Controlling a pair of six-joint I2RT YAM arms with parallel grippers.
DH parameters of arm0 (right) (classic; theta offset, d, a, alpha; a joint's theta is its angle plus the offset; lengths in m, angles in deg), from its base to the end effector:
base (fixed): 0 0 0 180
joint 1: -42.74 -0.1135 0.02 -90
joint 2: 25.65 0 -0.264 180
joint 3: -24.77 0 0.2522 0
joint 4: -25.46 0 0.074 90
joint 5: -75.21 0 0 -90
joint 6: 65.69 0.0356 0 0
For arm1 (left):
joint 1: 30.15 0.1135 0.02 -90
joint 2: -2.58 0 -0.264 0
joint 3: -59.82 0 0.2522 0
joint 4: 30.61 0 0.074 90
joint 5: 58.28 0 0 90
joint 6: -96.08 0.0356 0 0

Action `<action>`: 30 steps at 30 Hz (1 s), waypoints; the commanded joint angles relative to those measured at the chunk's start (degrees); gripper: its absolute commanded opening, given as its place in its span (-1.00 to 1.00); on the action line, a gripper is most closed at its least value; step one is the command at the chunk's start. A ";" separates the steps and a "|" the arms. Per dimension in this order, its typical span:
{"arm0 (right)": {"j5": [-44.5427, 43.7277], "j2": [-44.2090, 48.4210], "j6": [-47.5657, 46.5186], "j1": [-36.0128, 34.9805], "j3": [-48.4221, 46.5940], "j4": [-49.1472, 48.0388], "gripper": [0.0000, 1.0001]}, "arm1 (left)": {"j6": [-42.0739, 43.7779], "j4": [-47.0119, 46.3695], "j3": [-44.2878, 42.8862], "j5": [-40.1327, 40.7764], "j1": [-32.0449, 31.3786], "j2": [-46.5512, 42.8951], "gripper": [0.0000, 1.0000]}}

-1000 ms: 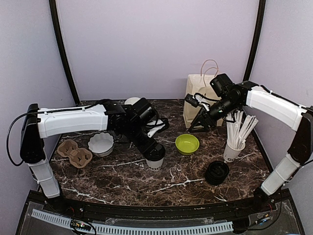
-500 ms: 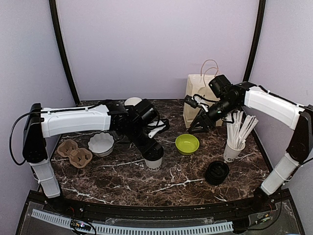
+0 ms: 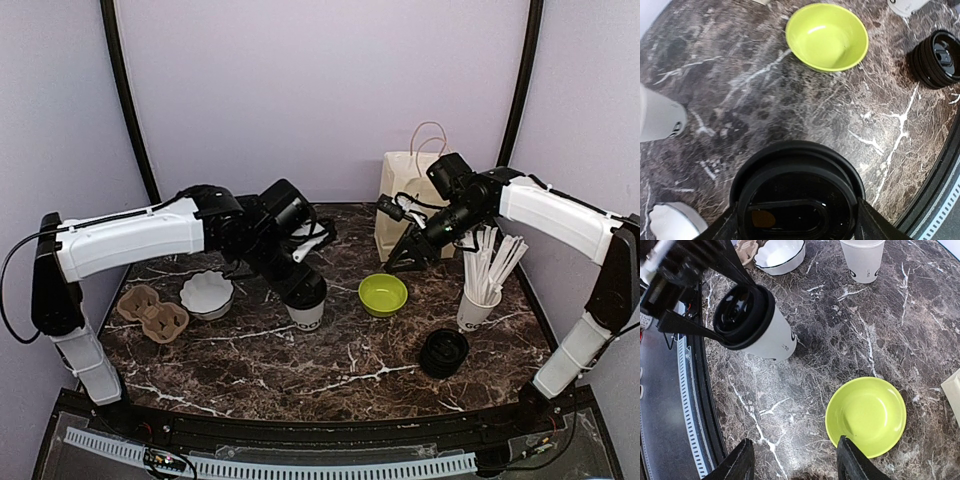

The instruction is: Pack the takeout coffee

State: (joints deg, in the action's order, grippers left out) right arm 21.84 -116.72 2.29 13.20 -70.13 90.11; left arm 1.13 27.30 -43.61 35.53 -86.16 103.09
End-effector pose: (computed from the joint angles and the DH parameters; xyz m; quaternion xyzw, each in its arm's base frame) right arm 0.2737 0.1795 0.3047 -0.4709 0.7929 0.3191 0.2187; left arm 0.2160 -0.3161 0.2962 0.4018 0.8644 -0.1252 0.2752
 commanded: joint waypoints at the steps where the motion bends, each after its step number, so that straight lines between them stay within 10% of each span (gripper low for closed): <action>1: 1.17 -0.16 0.08 0.52 -0.08 -1.07 0.12 | -1.41 6.77 -2.15 5.67 3.87 -7.92 0.42; 13: 1.57 0.23 -0.05 0.54 0.06 -1.08 0.12 | -0.14 8.90 1.73 8.87 22.99 -16.21 0.43; 30: 2.00 2.12 -0.31 0.54 0.64 -0.68 0.12 | 3.15 -1.60 -3.77 5.18 42.34 3.22 0.41</action>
State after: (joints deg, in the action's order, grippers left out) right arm 22.95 -116.37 2.25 13.44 -70.05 90.09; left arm 2.75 27.45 -45.01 41.15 -44.98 103.79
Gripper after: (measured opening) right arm 0.559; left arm 0.723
